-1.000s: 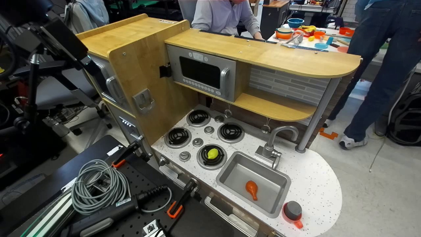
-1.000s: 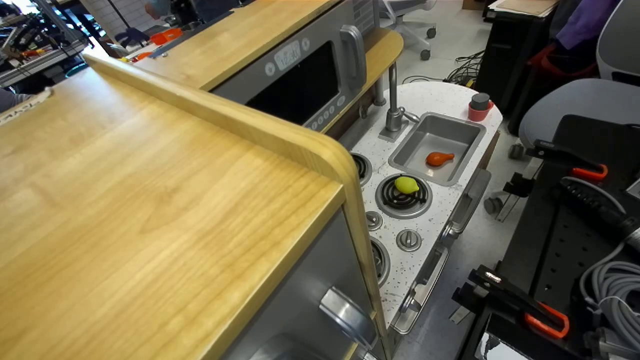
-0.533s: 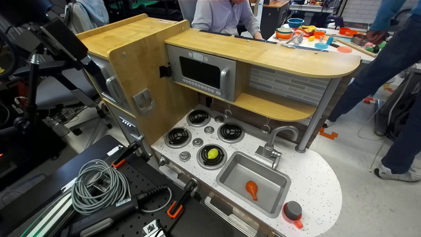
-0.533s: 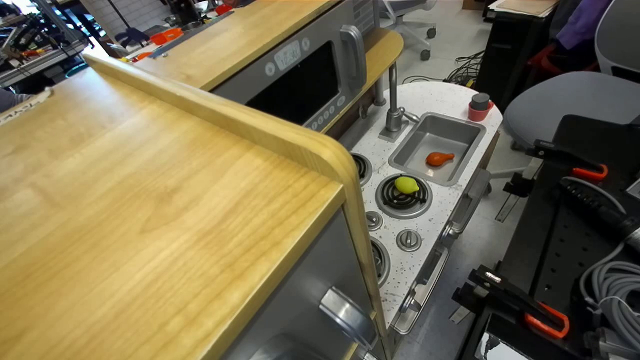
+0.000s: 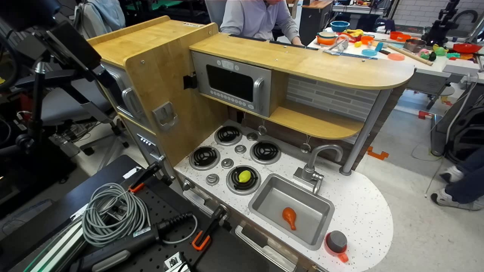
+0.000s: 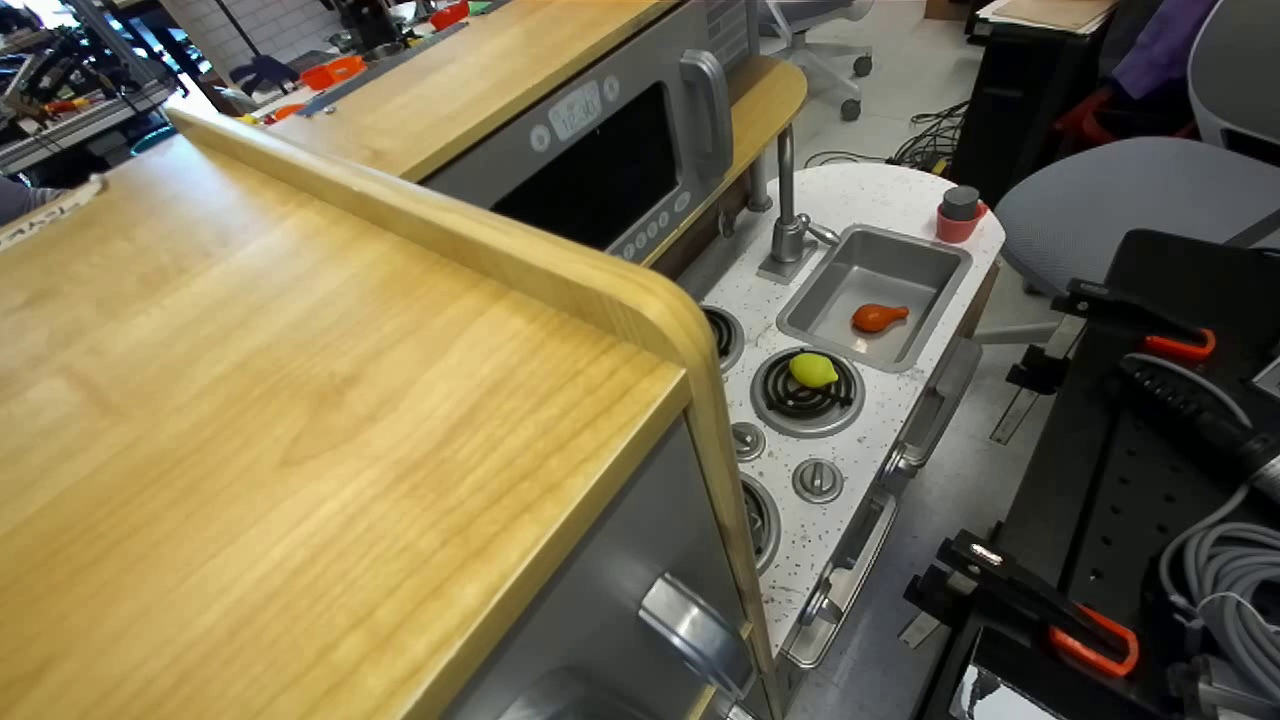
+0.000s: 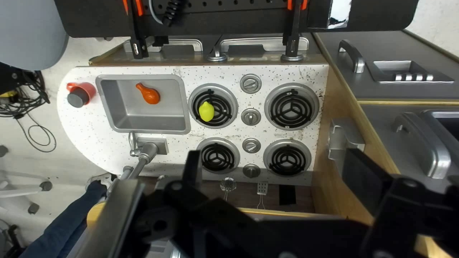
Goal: Move the drumstick toy from the sink to the countertop
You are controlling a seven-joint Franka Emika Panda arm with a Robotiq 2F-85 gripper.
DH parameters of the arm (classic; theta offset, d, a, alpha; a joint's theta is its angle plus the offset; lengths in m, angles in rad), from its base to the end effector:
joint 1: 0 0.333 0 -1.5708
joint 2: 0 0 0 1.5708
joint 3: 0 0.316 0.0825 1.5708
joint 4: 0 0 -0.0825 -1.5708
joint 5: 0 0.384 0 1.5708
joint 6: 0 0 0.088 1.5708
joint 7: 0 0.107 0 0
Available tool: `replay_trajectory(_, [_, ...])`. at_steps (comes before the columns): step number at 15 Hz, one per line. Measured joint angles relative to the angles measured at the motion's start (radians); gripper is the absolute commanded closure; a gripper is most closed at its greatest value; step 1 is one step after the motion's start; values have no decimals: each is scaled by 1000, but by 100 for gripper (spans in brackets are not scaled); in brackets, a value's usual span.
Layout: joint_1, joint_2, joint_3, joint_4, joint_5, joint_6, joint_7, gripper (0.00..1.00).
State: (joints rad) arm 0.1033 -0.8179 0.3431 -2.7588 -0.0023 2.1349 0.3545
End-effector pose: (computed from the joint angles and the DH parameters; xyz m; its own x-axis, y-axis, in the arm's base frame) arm 0.2958 0.1359 0.4460 0.9717 0.0309 0.2341 -0.0114 -0.9841 0.1773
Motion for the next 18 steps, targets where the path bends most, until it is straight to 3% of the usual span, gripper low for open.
replay_trajectory(8, [0, 0, 0, 3, -11, -102, -6, 0])
replay_trajectory(11, [-62, 46, -86, -47, -99, -23, -84, 0])
replay_trajectory(15, [-198, 197, -229, -45, -214, 97, -192, 0])
replay_trajectory(18, [-259, 312, -294, -20, -257, 162, -231, 0])
